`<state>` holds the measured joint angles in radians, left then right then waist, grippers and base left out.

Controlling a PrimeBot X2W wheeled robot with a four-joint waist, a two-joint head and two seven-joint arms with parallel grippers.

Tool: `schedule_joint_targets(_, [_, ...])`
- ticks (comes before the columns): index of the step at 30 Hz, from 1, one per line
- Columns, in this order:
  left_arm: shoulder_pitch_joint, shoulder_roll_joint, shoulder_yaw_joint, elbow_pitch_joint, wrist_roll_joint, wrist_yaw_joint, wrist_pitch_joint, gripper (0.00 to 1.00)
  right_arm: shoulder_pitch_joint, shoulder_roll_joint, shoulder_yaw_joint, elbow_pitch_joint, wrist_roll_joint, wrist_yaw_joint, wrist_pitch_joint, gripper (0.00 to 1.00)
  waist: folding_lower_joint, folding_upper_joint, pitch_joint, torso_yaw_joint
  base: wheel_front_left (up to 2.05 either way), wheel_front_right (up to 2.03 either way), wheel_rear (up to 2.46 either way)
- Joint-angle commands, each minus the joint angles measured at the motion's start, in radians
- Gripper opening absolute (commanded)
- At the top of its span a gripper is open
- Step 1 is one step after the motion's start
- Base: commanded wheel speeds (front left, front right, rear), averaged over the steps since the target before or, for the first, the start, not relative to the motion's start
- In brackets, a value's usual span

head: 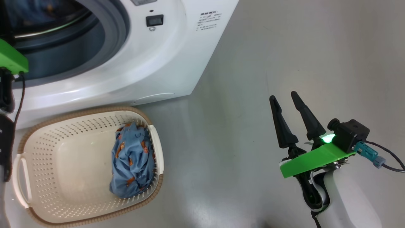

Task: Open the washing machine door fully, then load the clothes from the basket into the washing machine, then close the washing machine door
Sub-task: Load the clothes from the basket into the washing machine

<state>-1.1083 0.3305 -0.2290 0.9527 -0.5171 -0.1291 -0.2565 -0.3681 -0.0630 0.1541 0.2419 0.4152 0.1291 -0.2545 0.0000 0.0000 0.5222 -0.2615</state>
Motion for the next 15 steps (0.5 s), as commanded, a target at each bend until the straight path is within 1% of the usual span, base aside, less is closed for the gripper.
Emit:
schedule_joint_targets(1, [-0.018,0.05,0.01,-0.017,-0.006,-0.002,-0.005,1.0,0.023,0.006,0.018,-0.019,-0.003,0.002,-0.007,1.0,0.0,0.0,-0.004,0.003,0.0,0.0,0.0])
schedule_joint_targets(5, [0.009,0.042,0.004,-0.032,-0.021,-0.002,-0.005,1.0,0.027,0.0,0.012,-0.018,-0.003,0.002,-0.007,1.0,0.0,0.0,-0.018,0.012,0.0,0.0,0.0])
schedule_joint_targets(10, [0.079,0.022,0.037,-0.078,-0.023,-0.002,-0.005,1.0,0.034,-0.01,0.004,-0.019,-0.005,0.002,-0.007,1.0,0.0,0.0,-0.045,0.029,0.0,0.0,0.0])
schedule_joint_targets(15, [0.174,-0.014,0.077,-0.144,0.0,-0.002,-0.005,1.0,0.047,-0.023,-0.008,-0.017,-0.006,0.002,-0.007,1.0,0.0,0.0,-0.081,0.051,0.0,0.0,0.0])
